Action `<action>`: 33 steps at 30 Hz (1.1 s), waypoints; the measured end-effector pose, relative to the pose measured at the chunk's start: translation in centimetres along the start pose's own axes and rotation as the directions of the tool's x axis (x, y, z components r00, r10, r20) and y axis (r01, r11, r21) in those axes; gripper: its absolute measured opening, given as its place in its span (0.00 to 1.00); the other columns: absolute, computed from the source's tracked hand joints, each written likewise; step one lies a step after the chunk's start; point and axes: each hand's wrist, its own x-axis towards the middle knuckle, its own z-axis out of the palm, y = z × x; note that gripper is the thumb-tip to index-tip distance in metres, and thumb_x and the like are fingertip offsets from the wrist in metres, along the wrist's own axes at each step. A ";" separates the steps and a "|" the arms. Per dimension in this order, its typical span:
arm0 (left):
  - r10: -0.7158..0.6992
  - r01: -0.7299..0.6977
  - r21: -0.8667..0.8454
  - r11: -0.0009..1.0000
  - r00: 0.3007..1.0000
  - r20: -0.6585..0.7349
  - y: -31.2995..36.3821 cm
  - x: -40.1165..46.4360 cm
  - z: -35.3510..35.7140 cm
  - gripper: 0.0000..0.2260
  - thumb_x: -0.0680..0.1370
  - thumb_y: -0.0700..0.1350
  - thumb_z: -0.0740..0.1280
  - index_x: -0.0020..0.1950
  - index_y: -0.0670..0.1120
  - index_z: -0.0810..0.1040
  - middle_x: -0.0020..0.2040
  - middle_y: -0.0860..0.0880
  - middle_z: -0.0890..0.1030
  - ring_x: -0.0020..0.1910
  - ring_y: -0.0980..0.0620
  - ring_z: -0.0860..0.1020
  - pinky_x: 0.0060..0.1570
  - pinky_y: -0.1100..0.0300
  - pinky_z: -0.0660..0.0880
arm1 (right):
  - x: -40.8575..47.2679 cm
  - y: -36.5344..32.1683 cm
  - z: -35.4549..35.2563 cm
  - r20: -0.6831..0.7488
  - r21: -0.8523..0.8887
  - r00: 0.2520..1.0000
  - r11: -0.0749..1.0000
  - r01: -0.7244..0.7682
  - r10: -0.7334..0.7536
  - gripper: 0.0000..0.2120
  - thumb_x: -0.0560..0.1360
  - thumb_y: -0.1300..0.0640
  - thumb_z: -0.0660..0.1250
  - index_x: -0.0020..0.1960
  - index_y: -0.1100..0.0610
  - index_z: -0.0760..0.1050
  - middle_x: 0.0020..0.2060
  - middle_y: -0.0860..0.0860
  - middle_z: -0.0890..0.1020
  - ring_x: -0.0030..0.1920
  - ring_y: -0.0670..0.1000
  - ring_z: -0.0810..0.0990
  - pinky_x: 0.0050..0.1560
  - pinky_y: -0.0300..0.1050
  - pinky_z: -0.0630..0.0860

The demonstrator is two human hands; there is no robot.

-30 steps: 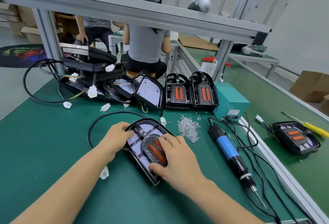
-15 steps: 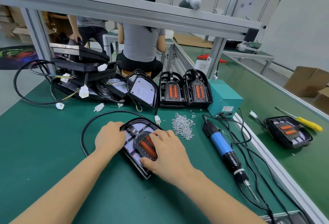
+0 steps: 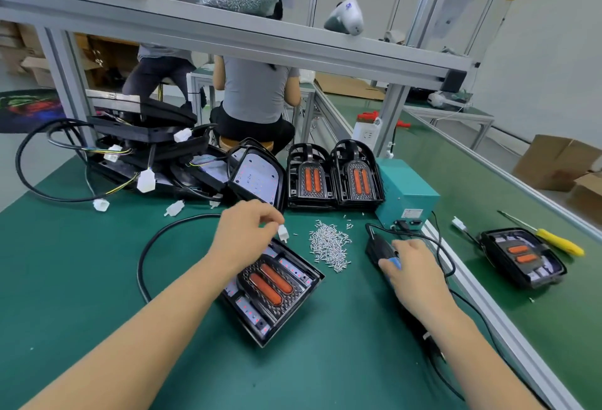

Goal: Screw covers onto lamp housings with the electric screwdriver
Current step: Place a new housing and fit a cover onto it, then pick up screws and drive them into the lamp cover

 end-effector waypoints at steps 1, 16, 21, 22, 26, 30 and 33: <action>0.005 -0.006 0.015 1.000 0.999 0.040 0.5 0.6 0.5 0.08 0.75 0.39 0.66 0.45 0.49 0.83 0.43 0.55 0.80 0.46 0.53 0.77 0.49 0.61 0.70 | 0.1 0.3 0.0 0.031 -0.053 0.999 0.998 -0.033 0.035 0.09 0.80 0.54 0.63 0.51 0.61 0.71 0.56 0.57 0.73 0.56 0.58 0.72 0.44 0.46 0.65; -0.079 -0.211 0.678 0.704 0.926 0.370 2.2 7.1 6.3 0.18 0.74 0.32 0.61 0.30 0.48 0.59 0.27 0.50 0.62 0.33 0.47 0.68 0.67 0.48 0.59 | 0.3 1.8 -0.1 0.102 -0.214 0.981 0.967 -0.139 0.164 0.20 0.75 0.43 0.68 0.50 0.55 0.61 0.38 0.47 0.71 0.40 0.53 0.73 0.32 0.43 0.64; -0.084 -0.205 0.706 0.678 0.932 0.352 1.3 7.4 6.6 0.17 0.74 0.31 0.60 0.31 0.47 0.59 0.27 0.49 0.63 0.28 0.51 0.62 0.67 0.47 0.59 | 0.7 1.3 0.4 0.111 -0.183 0.982 0.975 -0.129 0.151 0.22 0.75 0.43 0.69 0.52 0.55 0.59 0.46 0.50 0.75 0.43 0.53 0.73 0.37 0.44 0.67; -0.084 -0.201 0.717 0.667 0.936 0.341 1.3 7.5 6.8 0.17 0.74 0.31 0.59 0.32 0.47 0.60 0.28 0.49 0.64 0.28 0.51 0.62 0.68 0.46 0.59 | 0.7 1.4 0.6 0.111 -0.172 0.982 0.976 -0.130 0.151 0.22 0.76 0.44 0.68 0.52 0.55 0.59 0.47 0.51 0.75 0.43 0.53 0.73 0.38 0.44 0.67; -0.078 -0.231 0.739 0.632 0.931 0.357 1.7 7.7 7.5 0.16 0.74 0.30 0.59 0.32 0.46 0.61 0.29 0.50 0.65 0.29 0.50 0.66 0.66 0.46 0.61 | 0.7 2.3 0.9 0.104 -0.146 0.983 0.980 -0.136 0.152 0.19 0.77 0.48 0.68 0.51 0.56 0.59 0.43 0.49 0.73 0.40 0.52 0.72 0.32 0.43 0.64; -0.077 -0.268 0.681 0.681 0.899 0.430 2.0 7.6 7.8 0.06 0.76 0.33 0.60 0.41 0.41 0.70 0.41 0.46 0.76 0.47 0.42 0.77 0.50 0.52 0.69 | 1.0 3.0 0.9 0.124 -0.049 0.984 0.991 -0.123 0.129 0.15 0.76 0.52 0.66 0.48 0.57 0.60 0.35 0.49 0.69 0.31 0.49 0.66 0.28 0.41 0.60; -0.060 -0.130 0.437 0.890 0.917 0.394 2.8 7.7 6.9 0.05 0.74 0.36 0.64 0.38 0.41 0.76 0.38 0.41 0.78 0.41 0.42 0.78 0.40 0.53 0.73 | 1.6 2.9 0.3 0.165 0.136 0.983 0.985 -0.106 0.083 0.14 0.76 0.52 0.66 0.52 0.57 0.63 0.39 0.53 0.75 0.32 0.49 0.70 0.29 0.41 0.64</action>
